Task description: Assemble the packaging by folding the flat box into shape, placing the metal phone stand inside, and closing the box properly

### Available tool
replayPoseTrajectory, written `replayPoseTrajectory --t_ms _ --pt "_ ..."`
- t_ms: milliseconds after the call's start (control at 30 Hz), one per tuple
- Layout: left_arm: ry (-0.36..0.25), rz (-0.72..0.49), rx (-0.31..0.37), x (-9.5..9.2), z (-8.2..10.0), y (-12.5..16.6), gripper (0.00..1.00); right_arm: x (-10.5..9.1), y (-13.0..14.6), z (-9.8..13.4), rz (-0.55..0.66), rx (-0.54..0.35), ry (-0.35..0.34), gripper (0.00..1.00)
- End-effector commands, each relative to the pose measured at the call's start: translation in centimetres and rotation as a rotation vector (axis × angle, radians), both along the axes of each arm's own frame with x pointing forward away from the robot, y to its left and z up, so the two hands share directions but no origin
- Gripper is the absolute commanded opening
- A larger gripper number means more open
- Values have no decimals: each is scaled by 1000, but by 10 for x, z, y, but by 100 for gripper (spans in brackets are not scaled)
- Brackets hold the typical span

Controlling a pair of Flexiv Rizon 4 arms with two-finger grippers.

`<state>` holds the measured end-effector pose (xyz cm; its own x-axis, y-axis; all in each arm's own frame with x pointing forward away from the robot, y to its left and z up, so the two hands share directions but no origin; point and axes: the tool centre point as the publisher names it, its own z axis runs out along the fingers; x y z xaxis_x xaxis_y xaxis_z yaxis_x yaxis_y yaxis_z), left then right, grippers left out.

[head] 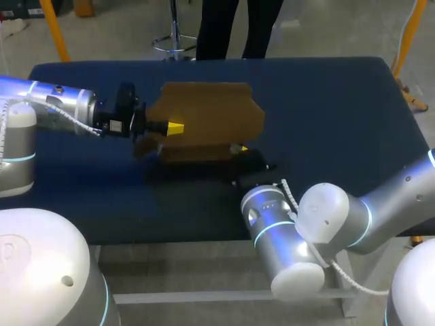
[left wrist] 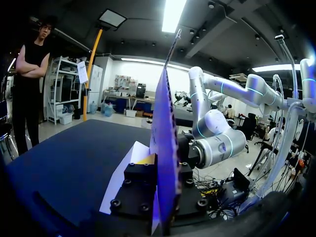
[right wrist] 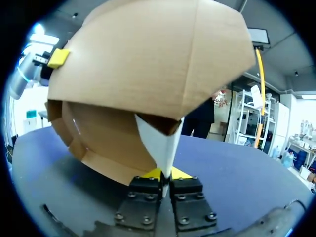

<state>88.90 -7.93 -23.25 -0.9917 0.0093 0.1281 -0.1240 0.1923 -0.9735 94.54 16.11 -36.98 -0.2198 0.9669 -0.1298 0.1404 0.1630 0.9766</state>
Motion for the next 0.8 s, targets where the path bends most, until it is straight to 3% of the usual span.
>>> replayPoseTrajectory --t_ms 33,200,233,367,400,433,467,800 --pt "0 -2 -1 0 -1 -3 0 0 6 0 -8 -3 -6 0" --pt "0 -2 -1 0 -1 -3 0 -4 3 2 -7 -4 -6 4" --pt "0 -2 -1 0 -1 -3 0 -4 3 2 -7 -4 -4 22" --pt "0 -2 -1 0 -1 -3 0 -5 1 0 0 -3 8 49" --pt "0 -2 -1 0 -1 -3 0 -6 0 0 2 -1 11 74" --pt "0 -2 -1 0 -1 -3 0 -7 0 0 6 1 13 92" --pt "0 -2 -1 0 -1 -3 0 -9 -1 0 11 2 15 100" --pt "0 -2 -1 0 -1 -3 0 -37 -15 3 88 -14 42 100"
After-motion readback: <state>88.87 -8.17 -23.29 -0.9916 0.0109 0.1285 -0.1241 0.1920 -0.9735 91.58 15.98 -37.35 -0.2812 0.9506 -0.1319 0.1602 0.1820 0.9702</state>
